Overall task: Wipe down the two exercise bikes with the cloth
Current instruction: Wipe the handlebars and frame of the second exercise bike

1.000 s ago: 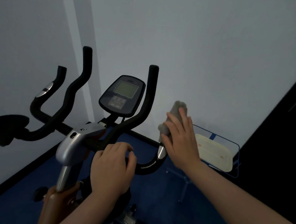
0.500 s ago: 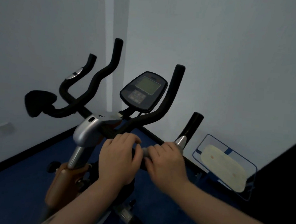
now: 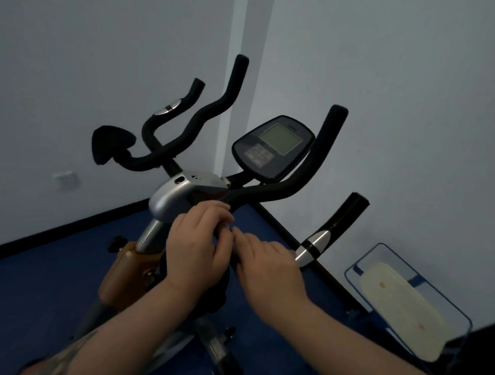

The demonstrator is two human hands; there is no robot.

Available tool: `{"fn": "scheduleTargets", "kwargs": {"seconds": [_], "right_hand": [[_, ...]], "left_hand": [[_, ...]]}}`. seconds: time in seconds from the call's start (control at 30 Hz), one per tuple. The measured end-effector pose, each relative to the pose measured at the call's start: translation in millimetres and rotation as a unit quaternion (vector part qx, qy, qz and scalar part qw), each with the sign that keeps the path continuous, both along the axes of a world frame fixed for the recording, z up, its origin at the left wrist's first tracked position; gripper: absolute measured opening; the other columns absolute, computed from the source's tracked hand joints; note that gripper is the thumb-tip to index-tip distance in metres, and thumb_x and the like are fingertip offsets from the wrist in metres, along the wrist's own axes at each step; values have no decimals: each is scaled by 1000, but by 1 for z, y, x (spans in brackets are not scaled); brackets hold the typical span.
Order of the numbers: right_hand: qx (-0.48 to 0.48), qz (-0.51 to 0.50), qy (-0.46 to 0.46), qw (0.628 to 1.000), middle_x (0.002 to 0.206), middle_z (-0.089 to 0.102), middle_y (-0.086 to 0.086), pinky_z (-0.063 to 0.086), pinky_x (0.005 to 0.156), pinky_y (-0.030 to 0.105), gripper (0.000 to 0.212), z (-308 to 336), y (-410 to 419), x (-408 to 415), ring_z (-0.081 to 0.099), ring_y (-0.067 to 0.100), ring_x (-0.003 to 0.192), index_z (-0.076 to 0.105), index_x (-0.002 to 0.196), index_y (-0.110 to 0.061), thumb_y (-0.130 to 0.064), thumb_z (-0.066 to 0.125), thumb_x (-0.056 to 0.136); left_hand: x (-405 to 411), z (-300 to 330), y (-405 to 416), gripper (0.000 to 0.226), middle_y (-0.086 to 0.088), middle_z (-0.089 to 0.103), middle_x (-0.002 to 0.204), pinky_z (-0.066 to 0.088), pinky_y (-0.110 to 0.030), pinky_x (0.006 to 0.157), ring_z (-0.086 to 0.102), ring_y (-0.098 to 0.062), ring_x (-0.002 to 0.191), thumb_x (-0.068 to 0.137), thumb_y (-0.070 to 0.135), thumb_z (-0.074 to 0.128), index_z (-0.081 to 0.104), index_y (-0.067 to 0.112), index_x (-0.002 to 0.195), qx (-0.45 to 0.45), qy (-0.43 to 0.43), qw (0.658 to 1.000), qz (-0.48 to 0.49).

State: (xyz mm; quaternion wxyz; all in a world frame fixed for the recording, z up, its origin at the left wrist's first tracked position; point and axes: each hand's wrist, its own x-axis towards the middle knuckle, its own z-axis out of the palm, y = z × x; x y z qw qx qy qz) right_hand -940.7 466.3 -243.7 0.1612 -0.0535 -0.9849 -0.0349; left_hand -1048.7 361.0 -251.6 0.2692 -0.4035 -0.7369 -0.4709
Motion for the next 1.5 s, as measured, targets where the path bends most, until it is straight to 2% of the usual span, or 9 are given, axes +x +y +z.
{"fn": "scheduleTargets", "kwargs": {"seconds": [0.07,0.23,0.37,0.6,0.7,0.93,1.07,1.23,1.5], "right_hand": [[-33,-12,-47,998,124,56,1,43,74,34,52,5,3,-6,60,21,93,28,150,-20,-38,38,102],[17,56,-127,990,104,59,-1,24,67,30,29,24,30,19,54,18,82,44,115,-21,-42,29,103],[28,15,-175,984,111,55,4,34,62,32,24,21,16,-13,58,23,88,42,119,-16,-33,35,104],[-109,-36,-135,984,112,60,10,31,63,33,35,7,9,-61,60,29,96,38,121,-14,-42,29,103],[-290,-13,-121,949,95,60,1,34,62,31,24,14,24,-50,59,20,88,38,95,-24,-47,37,100],[-412,72,52,907,77,62,-14,43,56,12,22,67,32,-60,58,-3,72,49,79,-36,-49,65,85],[-311,47,-7,949,84,58,-12,50,68,30,25,69,29,-86,57,3,77,48,88,-34,-57,57,86],[21,-73,60,995,116,51,7,40,87,38,46,57,34,-105,50,25,107,52,121,-19,-48,61,85],[47,-4,30,998,112,62,-7,34,98,42,47,20,19,-90,52,20,112,64,112,-31,-64,38,91]], "left_hand": [[3,1,0,14,2,66,100,42,-32,67,58,-10,83,86,15,49,63,13,86,3,4,1000,14],[5,-7,-12,17,1,67,99,40,-24,75,60,-14,84,86,11,46,63,13,87,10,-25,996,86],[4,-7,-15,18,1,66,97,39,-14,77,58,-12,86,87,11,44,62,12,87,43,-67,988,134],[8,-2,-13,17,6,62,88,50,-47,63,58,-17,75,84,5,47,60,15,85,74,-110,974,185],[9,1,-12,22,11,58,84,50,-44,67,58,-16,72,88,6,52,55,28,88,73,-194,954,216],[4,-8,-21,15,15,58,75,33,-16,56,55,10,78,93,22,52,53,37,91,24,-340,922,184],[3,-11,-25,15,16,59,80,37,-18,57,54,12,80,96,24,51,52,39,94,43,-382,912,145],[-1,-12,-29,10,16,57,88,44,-17,64,55,3,80,98,29,47,48,39,99,0,-339,935,102],[-5,-18,-35,9,17,54,89,48,-23,67,54,4,81,91,42,40,45,40,99,5,-322,945,58]]}}
